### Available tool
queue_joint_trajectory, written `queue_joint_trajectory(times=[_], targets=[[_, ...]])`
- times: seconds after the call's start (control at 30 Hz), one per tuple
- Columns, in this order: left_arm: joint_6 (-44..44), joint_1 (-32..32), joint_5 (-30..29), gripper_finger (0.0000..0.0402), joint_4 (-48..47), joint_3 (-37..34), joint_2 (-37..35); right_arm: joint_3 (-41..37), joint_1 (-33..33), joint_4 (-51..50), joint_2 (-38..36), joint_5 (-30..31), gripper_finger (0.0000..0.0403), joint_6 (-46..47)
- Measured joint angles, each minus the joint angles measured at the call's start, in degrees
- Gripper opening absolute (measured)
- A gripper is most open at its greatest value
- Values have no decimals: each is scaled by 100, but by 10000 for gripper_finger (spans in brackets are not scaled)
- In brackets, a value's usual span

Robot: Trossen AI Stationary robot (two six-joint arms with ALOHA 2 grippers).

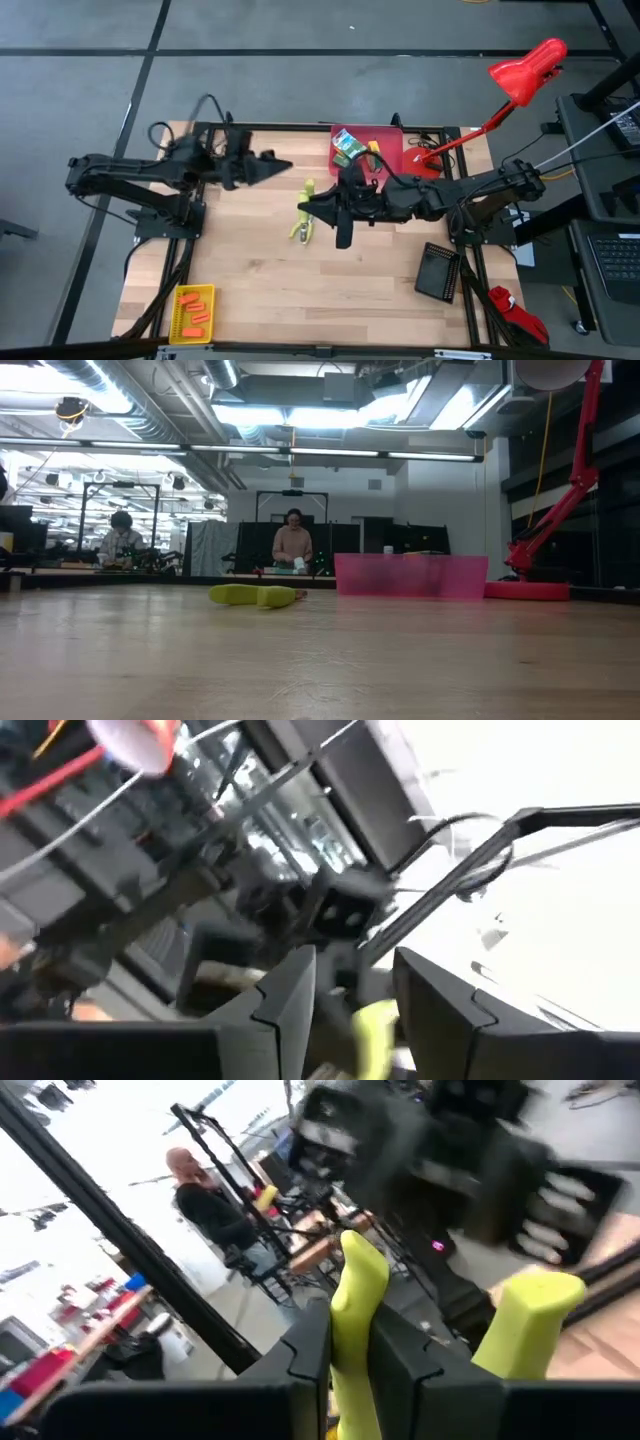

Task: Pick & Place School Supplies
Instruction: Put the light green hole puncher into the black bin

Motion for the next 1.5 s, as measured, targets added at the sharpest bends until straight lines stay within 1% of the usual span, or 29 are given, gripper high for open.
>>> queue_joint_trajectory(times=[0.1, 0.17, 0.27, 0.4, 0.47, 0.53, 0.67, 0.8, 0.87, 1.0, 1.1, 1.13, 1.2, 1.23, 1.33, 1.5], targets=[[207, 185, 73, 132, -96, 0, -333, 0, 79, -493, -3, 91, 49, 80], [369, 315, 87, 131, -458, 6, -616, 2, 167, -1162, -7, 213, 49, 231], [684, 477, 78, 129, -1419, 7, -1043, 0, 298, -2526, -7, 361, 49, 641], [895, 569, -150, 130, -2543, 7, -1453, 0, 482, -4624, 1, 293, 49, 1444], [936, 557, -251, 129, -2809, 7, -1534, -29, 644, -5329, 45, 226, 49, 1806], [950, 538, -255, 128, -2946, 7, -1542, -180, 846, -5827, 57, 54, 49, 2161], [958, 415, -310, 128, -3119, 6, -1479, -755, 1346, -5965, 11, -348, 49, 3215], [1052, 163, -538, 128, -3258, 2, -1307, -1294, 1962, -5947, 8, -463, 49, 4953], [1058, 43, -690, 128, -3265, 2, -1223, -1407, 2249, -5943, 4, -253, 49, 5826], [1059, -100, -895, 128, -3243, 4, -949, -1575, 2653, -6078, -6, 435, 49, 7583], [1059, -131, -912, 128, -3099, 4, -718, -1723, 2941, -6367, -7, 670, 49, 8789], [1057, -131, -891, 128, -3047, 4, -646, -1761, 3003, -6432, -7, 636, 49, 8963], [1053, -129, -799, 127, -2901, 4, -491, -1788, 3028, -6552, -7, 282, 49, 9021], [1052, -129, -743, 127, -2856, 4, -425, -1788, 3023, -6680, -7, 222, 49, 9034], [1007, -129, -603, 127, -2639, 4, -268, -1788, 3018, -7075, -19, 117, 49, 9046], [908, -129, -515, 127, -2621, 4, -179, -1790, 3081, -7961, -293, -24, 49, 9069]])
